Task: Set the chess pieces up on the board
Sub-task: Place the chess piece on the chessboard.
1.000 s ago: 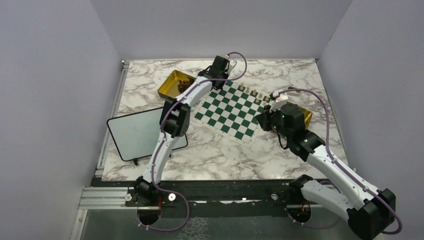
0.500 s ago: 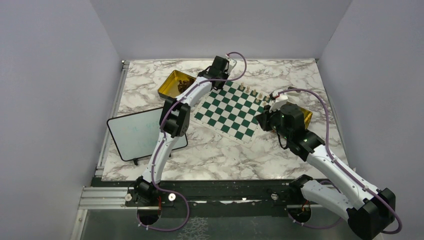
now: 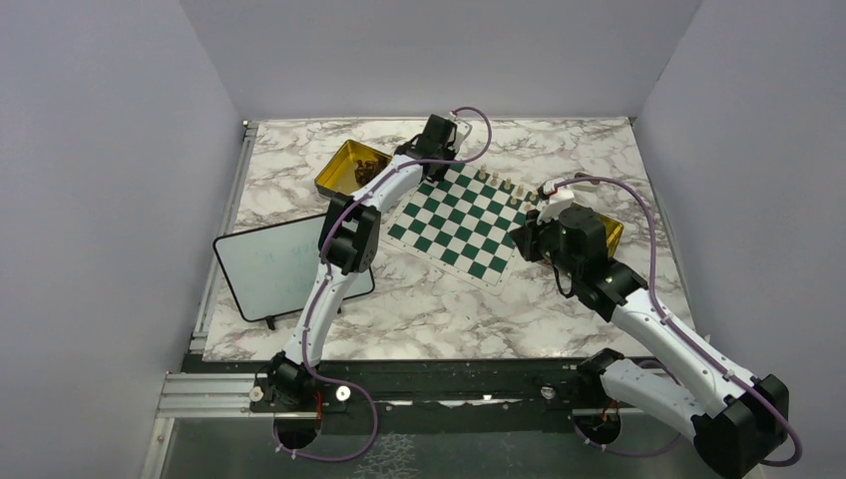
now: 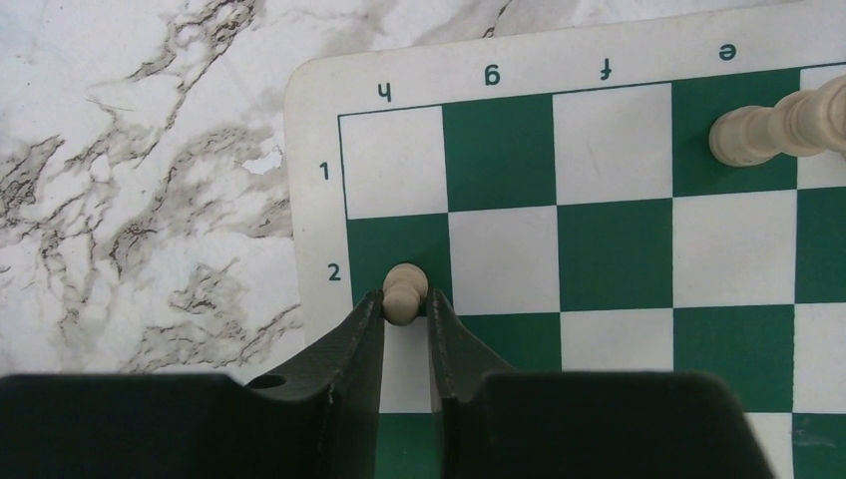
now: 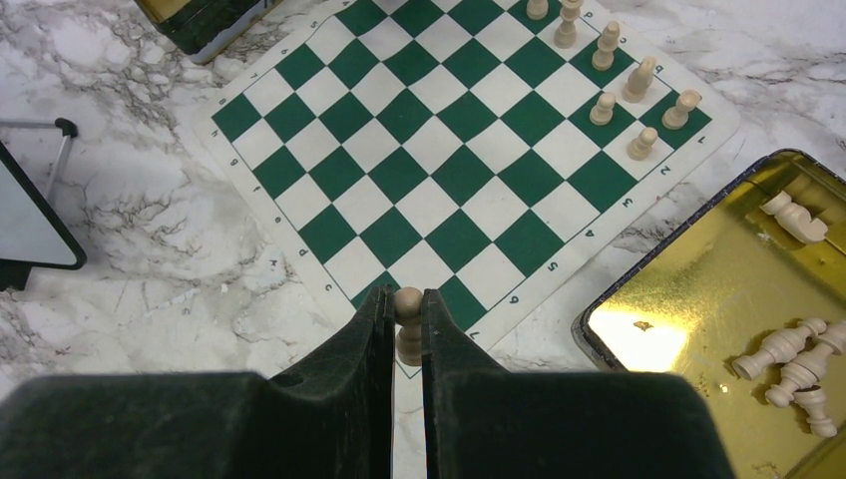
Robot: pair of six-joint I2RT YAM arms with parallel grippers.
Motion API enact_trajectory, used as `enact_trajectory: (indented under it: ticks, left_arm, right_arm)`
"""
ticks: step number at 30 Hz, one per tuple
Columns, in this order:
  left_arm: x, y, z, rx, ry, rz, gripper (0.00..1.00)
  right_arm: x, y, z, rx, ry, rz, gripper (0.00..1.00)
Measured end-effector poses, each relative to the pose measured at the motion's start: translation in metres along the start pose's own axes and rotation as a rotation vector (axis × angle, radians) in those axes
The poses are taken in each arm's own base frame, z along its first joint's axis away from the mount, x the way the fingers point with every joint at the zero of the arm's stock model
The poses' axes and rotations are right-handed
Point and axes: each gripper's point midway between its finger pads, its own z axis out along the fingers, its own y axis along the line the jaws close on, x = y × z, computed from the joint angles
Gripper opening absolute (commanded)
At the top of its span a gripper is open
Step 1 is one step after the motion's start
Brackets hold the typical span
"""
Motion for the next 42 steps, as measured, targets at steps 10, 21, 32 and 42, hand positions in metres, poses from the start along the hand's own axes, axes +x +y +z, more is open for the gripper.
enact_trajectory:
  ticks: [10, 21, 32, 42]
  left_arm:
    - [0.001, -0.001, 0.001, 0.002, 0.000, -0.006, 0.39]
    - [-0.009, -0.003, -0.021, 0.018, -0.010, -0.053, 0.46]
    - [-0.054, -0.029, -0.147, 0.157, -0.156, -0.118, 0.54]
    - [-0.038, -0.087, -0.265, 0.485, -0.407, -0.137, 0.70]
  right_arm:
    - [0.000, 0.000, 0.000, 0.000, 0.000, -0.003, 0.11]
    - [-0.001, 0.004, 0.004, -0.004, -0.003, 0.075, 0.10]
    - [-0.019, 0.018, 0.015, -0.036, -0.064, 0.297, 0.09]
    - [-0.049, 0.039, 0.030, -0.119, -0.133, 0.487, 0.09]
